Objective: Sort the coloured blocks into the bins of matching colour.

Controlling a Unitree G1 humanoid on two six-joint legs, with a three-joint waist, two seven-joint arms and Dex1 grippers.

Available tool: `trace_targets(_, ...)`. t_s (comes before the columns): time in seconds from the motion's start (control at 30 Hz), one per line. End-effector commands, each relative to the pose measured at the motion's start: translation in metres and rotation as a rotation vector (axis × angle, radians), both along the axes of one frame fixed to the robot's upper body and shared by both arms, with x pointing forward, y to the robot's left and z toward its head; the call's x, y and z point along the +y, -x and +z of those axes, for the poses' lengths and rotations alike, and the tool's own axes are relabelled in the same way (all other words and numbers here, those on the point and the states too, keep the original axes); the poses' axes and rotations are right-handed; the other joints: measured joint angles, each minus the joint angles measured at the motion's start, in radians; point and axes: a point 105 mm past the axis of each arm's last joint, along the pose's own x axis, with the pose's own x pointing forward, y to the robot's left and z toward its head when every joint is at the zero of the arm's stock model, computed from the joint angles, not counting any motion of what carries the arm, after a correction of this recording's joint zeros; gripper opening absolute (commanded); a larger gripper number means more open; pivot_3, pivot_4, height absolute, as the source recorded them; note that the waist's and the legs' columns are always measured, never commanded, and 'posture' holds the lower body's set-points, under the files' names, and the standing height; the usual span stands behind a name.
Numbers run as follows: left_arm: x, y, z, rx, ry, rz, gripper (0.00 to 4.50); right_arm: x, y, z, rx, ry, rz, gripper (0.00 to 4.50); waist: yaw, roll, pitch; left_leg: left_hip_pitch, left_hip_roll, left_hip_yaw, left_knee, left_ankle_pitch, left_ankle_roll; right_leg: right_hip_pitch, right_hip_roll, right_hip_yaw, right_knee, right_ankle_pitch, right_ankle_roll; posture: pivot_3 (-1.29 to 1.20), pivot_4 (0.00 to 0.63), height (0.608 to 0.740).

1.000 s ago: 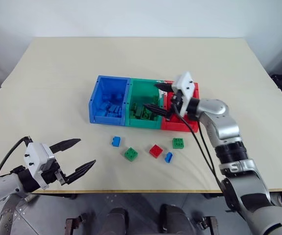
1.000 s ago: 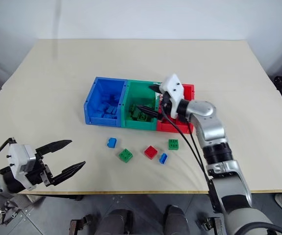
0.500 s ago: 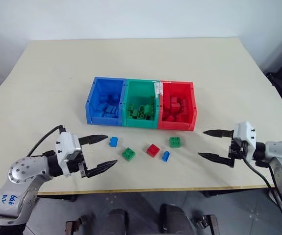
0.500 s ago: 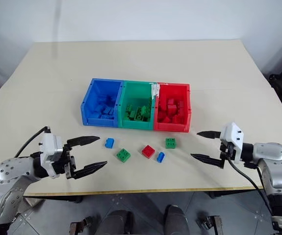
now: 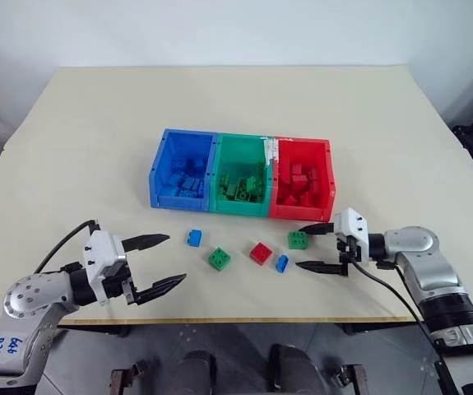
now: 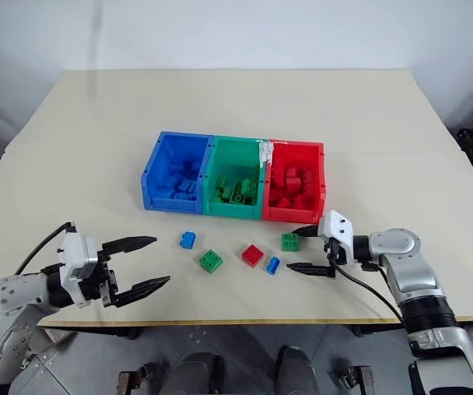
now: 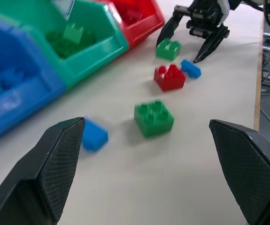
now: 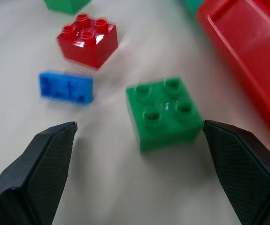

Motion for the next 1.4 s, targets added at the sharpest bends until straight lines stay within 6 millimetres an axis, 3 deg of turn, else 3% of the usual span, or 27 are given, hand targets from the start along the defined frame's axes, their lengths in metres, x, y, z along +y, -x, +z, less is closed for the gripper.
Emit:
trace_targets(0.03, 0.001, 0.006, 0.014, -0.071, 0.005, 0.01, 4.5, 0.009, -0.005, -0.007, -0.019, 0.012, 0.001, 4.46, -0.002, 0.0, 0.0, 0.0, 0.0, 0.0, 0.0, 0.0, 0.0, 0.0, 0.0, 0.0, 0.0, 0.0, 0.0, 0.0, 0.15, 0.74)
trace_targets(0.13, 0.003, 0.009, 0.014, -0.071, 0.009, 0.027, 4.5, 0.014, -0.006, -0.008, -0.011, -0.003, 0.012, 3.87, -0.006, 0.0, 0.0, 0.001, 0.001, 0.001, 0.0, 0.0, 0.0, 0.0, 0.0, 0.0, 0.001, 0.0, 0.0, 0.0, 0.15, 0.74)
trace_targets(0.37, 0.005, 0.013, 0.015, -0.078, 0.015, 0.054, 4.5, 0.011, -0.006, 0.001, -0.049, 0.002, 0.032, 1.53, -0.003, 0.0, 0.0, 0.002, 0.001, 0.001, 0.0, 0.0, -0.001, 0.0, 0.001, 0.001, 0.0, 0.0, 0.0, 0.0, 0.15, 0.74)
trace_targets(0.4, 0.005, 0.014, 0.015, -0.08, 0.018, 0.062, 4.5, 0.012, -0.007, 0.007, -0.056, -0.014, 0.033, 1.48, -0.003, 0.0, 0.0, 0.002, 0.001, 0.001, 0.0, 0.0, -0.001, 0.0, 0.001, 0.001, 0.001, 0.0, 0.0, 0.0, 0.15, 0.74)
trace_targets(0.5, 0.009, 0.016, 0.016, -0.083, 0.03, 0.1, 4.5, 0.025, -0.01, 0.039, -0.067, -0.132, 0.043, 1.48, -0.004, 0.0, 0.0, 0.001, 0.001, 0.001, -0.001, 0.0, 0.0, 0.0, 0.001, 0.001, 0.0, 0.0, 0.0, 0.0, 0.15, 0.74)
trace_targets(0.6, 0.021, 0.018, 0.016, -0.087, 0.051, 0.174, 4.5, 0.051, -0.017, 0.08, -0.077, -0.28, 0.036, 1.48, -0.013, 0.0, 0.0, 0.001, 0.003, 0.0, -0.001, 0.0, -0.001, -0.001, 0.001, 0.001, 0.0, 0.0, 0.0, 0.0, 0.15, 0.74)
trace_targets(0.7, 0.03, 0.02, 0.014, -0.085, 0.059, 0.234, 4.5, 0.076, -0.029, 0.106, -0.107, -0.327, 0.024, 1.48, -0.023, 0.001, 0.001, 0.001, 0.003, -0.003, -0.001, 0.0, -0.001, -0.002, 0.002, 0.001, 0.001, 0.0, 0.0, 0.0, 0.15, 0.74)
trace_targets(0.83, 0.042, 0.025, 0.01, -0.072, 0.066, 0.296, 4.5, 0.111, -0.051, 0.124, -0.155, -0.338, -0.012, 1.48, -0.028, 0.001, 0.0, 0.001, 0.003, -0.006, -0.002, -0.002, -0.002, -0.002, 0.002, 0.002, 0.001, 0.0, -0.001, 0.0, 0.15, 0.74)
trace_targets(0.93, 0.05, 0.027, 0.008, -0.067, 0.06, 0.329, 4.5, 0.124, -0.069, 0.124, -0.211, -0.31, -0.07, 1.48, -0.027, 0.001, 0.0, -0.001, 0.002, -0.005, -0.002, -0.002, -0.001, -0.006, 0.001, 0.003, 0.002, -0.001, -0.001, 0.0, 0.15, 0.74)
trace_targets(0.97, 0.053, 0.028, 0.007, -0.068, 0.058, 0.34, 4.5, 0.127, -0.074, 0.125, -0.226, -0.312, -0.09, 1.83, -0.025, 0.001, 0.0, -0.002, 0.001, -0.005, -0.002, -0.002, -0.001, -0.007, 0.001, 0.003, 0.002, -0.001, -0.001, 0.0, 0.15, 0.74)
trace_targets(1.13, 0.054, 0.028, 0.007, -0.075, 0.062, 0.353, 4.5, 0.13, -0.082, 0.127, -0.248, -0.333, -0.109, 3.52, -0.028, 0.0, 0.0, -0.014, -0.001, -0.004, 0.001, -0.001, 0.0, -0.017, 0.0, 0.003, 0.007, -0.001, -0.001, 0.0, 0.15, 0.74)
trace_targets(1.23, 0.052, 0.027, 0.007, -0.076, 0.066, 0.346, 4.5, 0.123, -0.073, 0.131, -0.259, -0.357, -0.075, 4.46, -0.031, 0.0, 0.0, -0.014, 0.0, 0.0, 0.0, -0.001, 0.0, -0.017, 0.0, 0.002, 0.006, -0.001, -0.001, 0.0, 0.15, 0.74)
trace_targets(1.3, 0.05, 0.024, 0.008, -0.076, 0.068, 0.325, 4.5, 0.11, -0.059, 0.13, -0.266, -0.373, -0.019, 4.46, -0.028, 0.0, 0.0, -0.014, 0.0, 0.001, 0.0, -0.001, 0.0, -0.017, 0.001, 0.002, 0.006, -0.001, -0.001, 0.0, 0.15, 0.74)
trace_targets(1.4, 0.041, 0.014, 0.01, -0.082, 0.071, 0.267, 4.5, 0.076, -0.031, 0.12, -0.241, -0.377, 0.045, 4.46, -0.012, 0.0, 0.0, -0.014, 0.0, 0.0, 0.0, -0.002, 0.0, -0.015, 0.0, 0.001, 0.005, -0.001, -0.001, 0.0, 0.15, 0.74)
